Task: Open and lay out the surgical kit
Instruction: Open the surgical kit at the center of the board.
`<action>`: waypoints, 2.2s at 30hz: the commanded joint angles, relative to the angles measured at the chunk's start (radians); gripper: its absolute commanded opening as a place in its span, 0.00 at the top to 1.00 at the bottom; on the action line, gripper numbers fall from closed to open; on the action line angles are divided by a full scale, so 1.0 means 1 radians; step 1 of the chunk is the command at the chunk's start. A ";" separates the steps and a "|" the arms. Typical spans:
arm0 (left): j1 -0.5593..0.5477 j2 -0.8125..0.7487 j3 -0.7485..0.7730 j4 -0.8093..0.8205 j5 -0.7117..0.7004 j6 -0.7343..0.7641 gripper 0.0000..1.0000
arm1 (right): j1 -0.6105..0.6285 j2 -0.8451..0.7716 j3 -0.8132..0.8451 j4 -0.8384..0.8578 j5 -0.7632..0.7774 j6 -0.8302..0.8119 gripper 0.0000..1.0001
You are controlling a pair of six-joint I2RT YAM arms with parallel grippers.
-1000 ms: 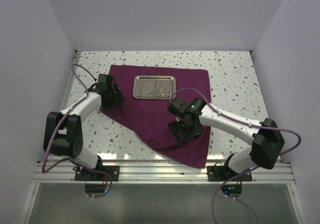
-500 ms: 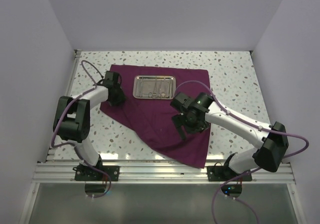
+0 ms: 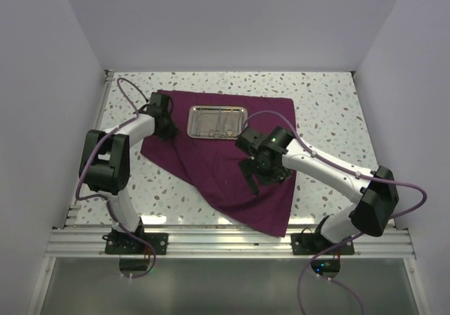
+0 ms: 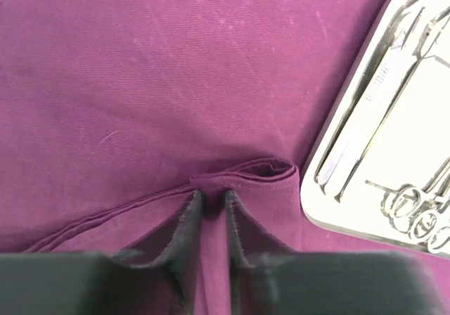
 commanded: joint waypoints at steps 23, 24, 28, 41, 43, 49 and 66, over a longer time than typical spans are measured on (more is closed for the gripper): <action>-0.023 -0.503 -0.161 -0.362 -0.059 0.011 1.00 | -0.264 0.070 0.112 0.124 0.058 -0.101 0.14; -0.023 -0.529 -0.179 -0.413 -0.087 -0.021 1.00 | -0.275 0.073 0.114 0.141 0.055 -0.098 0.14; -0.029 -0.652 -0.222 -0.618 -0.107 -0.086 1.00 | -0.345 0.084 0.112 0.182 0.061 -0.093 0.12; -0.034 -0.907 -0.274 -0.963 -0.017 -0.043 1.00 | -0.697 0.292 0.201 0.339 -0.105 0.068 0.09; -0.036 -0.898 -0.276 -0.963 0.049 -0.016 1.00 | -0.704 0.373 0.283 0.326 -0.080 0.065 0.08; -0.065 -0.751 -0.276 -0.963 0.171 0.092 0.65 | -0.764 0.519 0.388 0.395 -0.146 0.094 0.08; -0.108 -0.651 -0.302 -0.914 0.060 0.066 1.00 | -0.797 0.932 0.801 0.432 -0.007 0.124 0.07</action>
